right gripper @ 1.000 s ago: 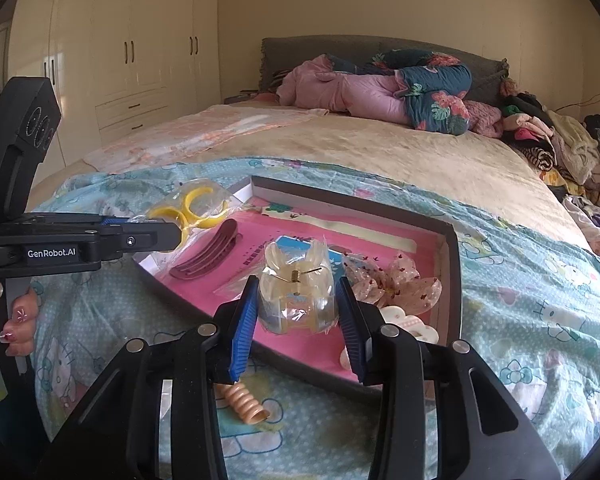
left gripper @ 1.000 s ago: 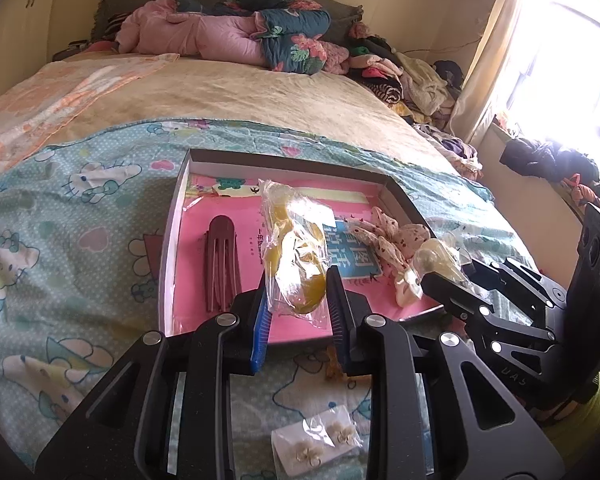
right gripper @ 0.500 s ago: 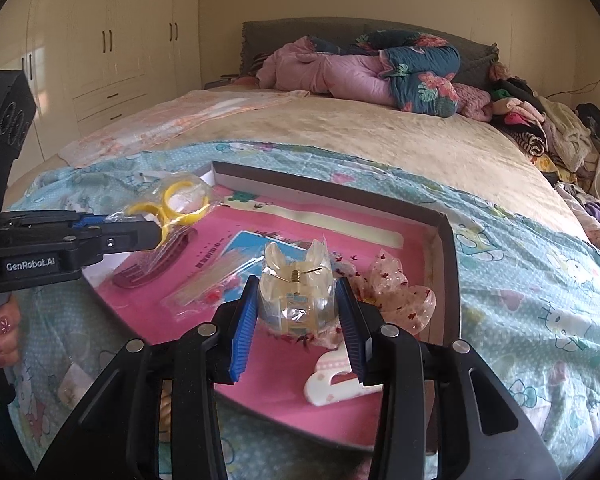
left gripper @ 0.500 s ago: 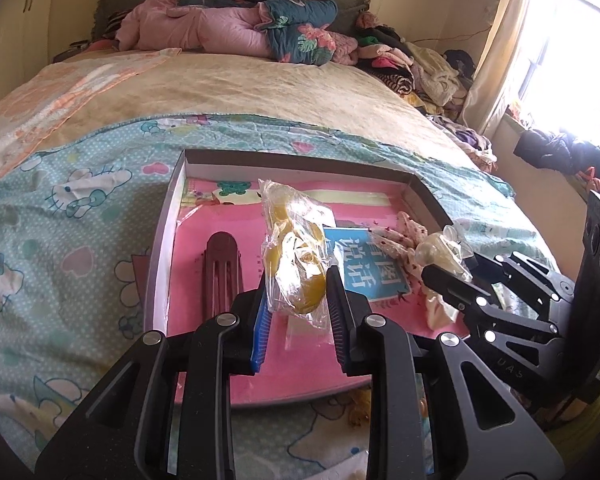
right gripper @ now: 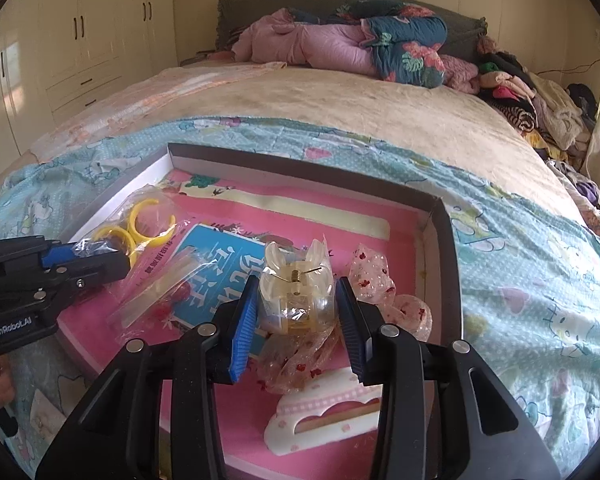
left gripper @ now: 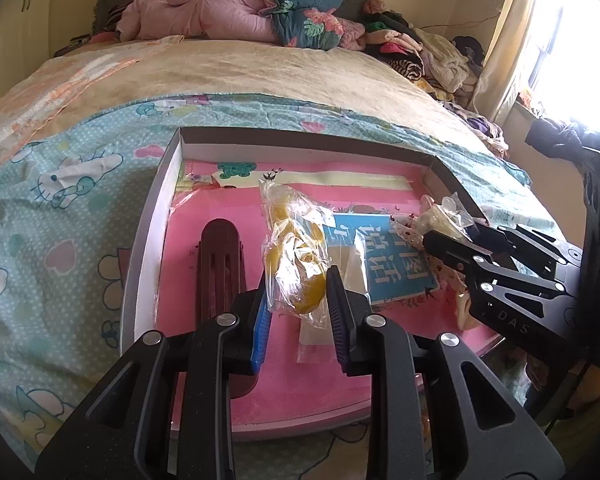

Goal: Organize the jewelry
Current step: 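Carry the clip and yellow bag into the tray while the right tool opens to release, then open the left tool to drop the yellow bag in the tray while the right tool withdraws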

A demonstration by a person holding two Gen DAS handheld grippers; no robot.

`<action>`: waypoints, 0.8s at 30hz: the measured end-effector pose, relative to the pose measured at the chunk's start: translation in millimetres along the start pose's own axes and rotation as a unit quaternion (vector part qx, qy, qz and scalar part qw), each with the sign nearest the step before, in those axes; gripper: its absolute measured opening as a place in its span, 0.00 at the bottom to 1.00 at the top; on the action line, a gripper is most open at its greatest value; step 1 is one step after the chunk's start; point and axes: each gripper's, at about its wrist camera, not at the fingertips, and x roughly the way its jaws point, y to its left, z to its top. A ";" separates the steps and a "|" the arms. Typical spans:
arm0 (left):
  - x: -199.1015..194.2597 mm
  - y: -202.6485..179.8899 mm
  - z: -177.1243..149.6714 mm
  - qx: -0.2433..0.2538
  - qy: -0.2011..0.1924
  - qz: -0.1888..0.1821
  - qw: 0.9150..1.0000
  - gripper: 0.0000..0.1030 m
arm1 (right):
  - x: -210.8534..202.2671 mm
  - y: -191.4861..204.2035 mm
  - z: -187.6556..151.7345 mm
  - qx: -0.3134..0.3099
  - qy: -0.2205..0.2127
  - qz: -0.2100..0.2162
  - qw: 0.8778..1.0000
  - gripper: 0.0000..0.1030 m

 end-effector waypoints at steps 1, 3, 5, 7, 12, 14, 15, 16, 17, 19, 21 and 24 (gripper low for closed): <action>1.0 0.0 -0.3 0.000 0.001 0.001 1.000 0.18 | 3.0 0.1 0.1 0.001 0.004 0.001 1.000 0.36; 2.3 0.4 -1.6 0.000 0.003 0.002 1.000 0.18 | 6.6 0.3 0.2 0.004 0.008 0.004 1.000 0.37; 2.9 0.9 -2.7 0.000 0.004 0.003 1.000 0.18 | 7.1 0.2 -0.6 0.005 0.008 0.005 1.000 0.37; 3.4 0.9 -2.8 0.000 0.004 0.003 1.000 0.18 | 8.0 0.3 -0.2 0.007 0.010 0.005 1.000 0.38; 3.6 1.7 -3.3 0.001 0.005 0.004 1.000 0.18 | 1.2 -2.8 -6.0 0.018 0.002 0.009 1.000 0.46; 3.4 2.1 -3.7 0.001 0.005 0.003 1.000 0.18 | -3.3 -3.9 -8.4 0.021 -0.001 0.008 1.000 0.50; 3.4 2.4 -4.2 0.000 0.006 0.004 1.000 0.18 | -5.9 -5.0 -9.5 0.023 -0.004 0.008 1.000 0.51; 3.8 2.4 -4.4 -0.001 0.007 0.004 1.000 0.18 | -8.7 -5.8 -10.7 0.025 -0.006 0.009 1.000 0.53; 3.6 2.3 -4.9 -0.001 0.007 0.003 1.000 0.18 | -11.7 -6.5 -12.2 0.026 -0.009 0.009 1.000 0.55; 3.0 1.2 -5.9 -0.001 0.007 0.005 1.000 0.19 | -18.4 -7.1 -14.7 0.026 -0.014 0.005 1.000 0.57; 2.3 1.2 -6.0 -0.002 0.006 0.006 1.000 0.20 | -26.3 -6.8 -18.0 0.023 -0.022 0.002 0.999 0.63; -1.0 1.5 -6.7 -0.004 0.003 0.007 1.000 0.23 | -36.6 -7.0 -22.7 0.018 -0.031 -0.007 0.999 0.70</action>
